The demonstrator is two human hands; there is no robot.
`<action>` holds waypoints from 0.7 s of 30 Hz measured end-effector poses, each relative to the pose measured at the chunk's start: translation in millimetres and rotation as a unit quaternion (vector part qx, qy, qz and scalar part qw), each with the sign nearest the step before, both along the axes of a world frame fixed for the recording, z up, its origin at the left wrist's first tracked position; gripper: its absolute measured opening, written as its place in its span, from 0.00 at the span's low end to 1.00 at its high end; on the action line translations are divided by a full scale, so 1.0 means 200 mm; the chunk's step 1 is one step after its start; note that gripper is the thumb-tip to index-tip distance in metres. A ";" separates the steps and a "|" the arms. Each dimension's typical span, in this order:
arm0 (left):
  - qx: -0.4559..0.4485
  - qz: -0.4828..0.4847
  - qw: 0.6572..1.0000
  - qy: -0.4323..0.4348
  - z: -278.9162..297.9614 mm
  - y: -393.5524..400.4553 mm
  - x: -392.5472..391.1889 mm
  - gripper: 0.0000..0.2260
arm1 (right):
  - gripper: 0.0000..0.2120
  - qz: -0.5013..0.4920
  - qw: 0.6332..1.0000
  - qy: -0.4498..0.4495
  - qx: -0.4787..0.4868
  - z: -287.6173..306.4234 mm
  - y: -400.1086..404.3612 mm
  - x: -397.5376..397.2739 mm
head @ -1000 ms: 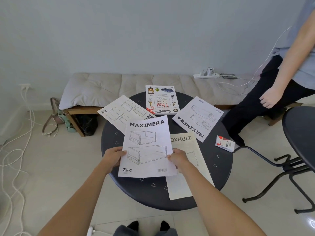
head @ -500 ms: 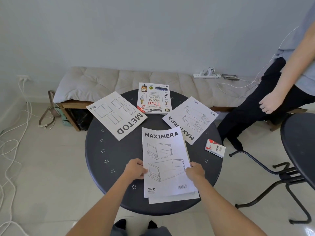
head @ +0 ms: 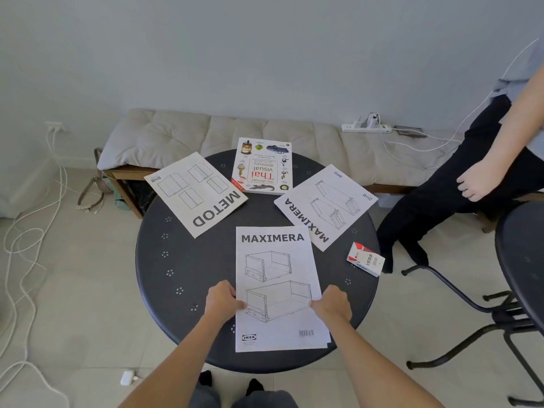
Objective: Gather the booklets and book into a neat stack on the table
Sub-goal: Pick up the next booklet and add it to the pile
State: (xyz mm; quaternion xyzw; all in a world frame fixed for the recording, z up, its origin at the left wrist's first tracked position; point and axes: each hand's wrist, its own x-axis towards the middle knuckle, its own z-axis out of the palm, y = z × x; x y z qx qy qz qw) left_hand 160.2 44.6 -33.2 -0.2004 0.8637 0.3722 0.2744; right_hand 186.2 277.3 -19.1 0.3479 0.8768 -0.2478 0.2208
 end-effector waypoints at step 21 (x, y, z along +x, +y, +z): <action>-0.052 0.113 0.992 -0.015 -0.02 -0.31 -0.07 0.06 | 0.09 0.111 0.994 0.003 -0.012 -0.01 -0.21 -0.10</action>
